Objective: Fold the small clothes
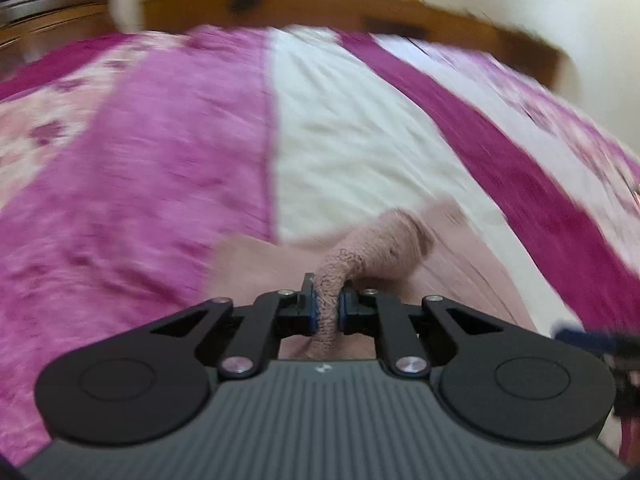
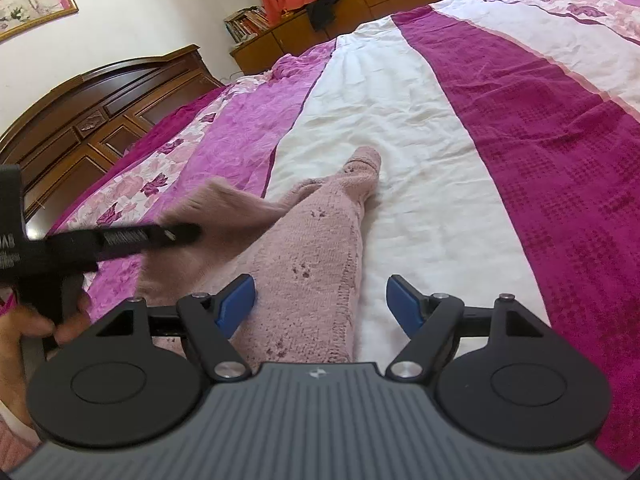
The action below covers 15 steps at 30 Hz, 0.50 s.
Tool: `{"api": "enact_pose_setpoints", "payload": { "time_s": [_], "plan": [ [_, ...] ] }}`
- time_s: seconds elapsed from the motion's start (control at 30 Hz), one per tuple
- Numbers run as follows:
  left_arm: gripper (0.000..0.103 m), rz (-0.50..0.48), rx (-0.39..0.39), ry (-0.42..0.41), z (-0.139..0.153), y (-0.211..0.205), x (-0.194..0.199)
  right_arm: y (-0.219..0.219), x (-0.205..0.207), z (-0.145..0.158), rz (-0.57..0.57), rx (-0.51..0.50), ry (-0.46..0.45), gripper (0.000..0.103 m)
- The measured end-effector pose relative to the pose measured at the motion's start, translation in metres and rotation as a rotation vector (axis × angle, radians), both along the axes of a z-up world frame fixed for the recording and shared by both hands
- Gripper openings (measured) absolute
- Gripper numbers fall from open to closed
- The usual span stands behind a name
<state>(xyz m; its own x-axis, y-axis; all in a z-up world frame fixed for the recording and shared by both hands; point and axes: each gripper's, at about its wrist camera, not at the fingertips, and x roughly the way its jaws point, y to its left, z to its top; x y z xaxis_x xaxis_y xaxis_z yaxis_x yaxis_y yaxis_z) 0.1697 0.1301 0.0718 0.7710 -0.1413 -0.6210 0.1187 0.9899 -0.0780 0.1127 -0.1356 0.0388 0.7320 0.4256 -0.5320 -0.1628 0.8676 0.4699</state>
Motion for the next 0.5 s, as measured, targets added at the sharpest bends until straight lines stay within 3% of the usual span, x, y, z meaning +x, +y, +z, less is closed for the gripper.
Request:
{"api": "enact_pose_setpoints", "payload": {
  "time_s": [0.1,0.2,0.3,0.43,0.5],
  "plan": [
    [0.012,0.121,-0.061,0.016,-0.002,0.036,0.006,0.004,0.000,-0.001,0.020,-0.006,-0.006,0.079],
    [0.012,0.182,-0.084,0.083,-0.021,0.057,0.014,0.011,0.000,-0.002,0.040,-0.001,-0.002,0.079],
    [0.014,0.180,-0.089,0.129,-0.039,0.062,0.019,0.020,0.000,-0.004,0.065,-0.001,0.011,0.079],
    [0.015,0.166,-0.092,0.116,-0.031,0.060,0.016,0.032,-0.004,-0.004,0.096,-0.045,0.004,0.080],
    [0.026,0.165,-0.103,0.133,-0.028,0.059,0.013,0.035,-0.006,-0.003,0.099,-0.053,0.002,0.080]
  ]
}}
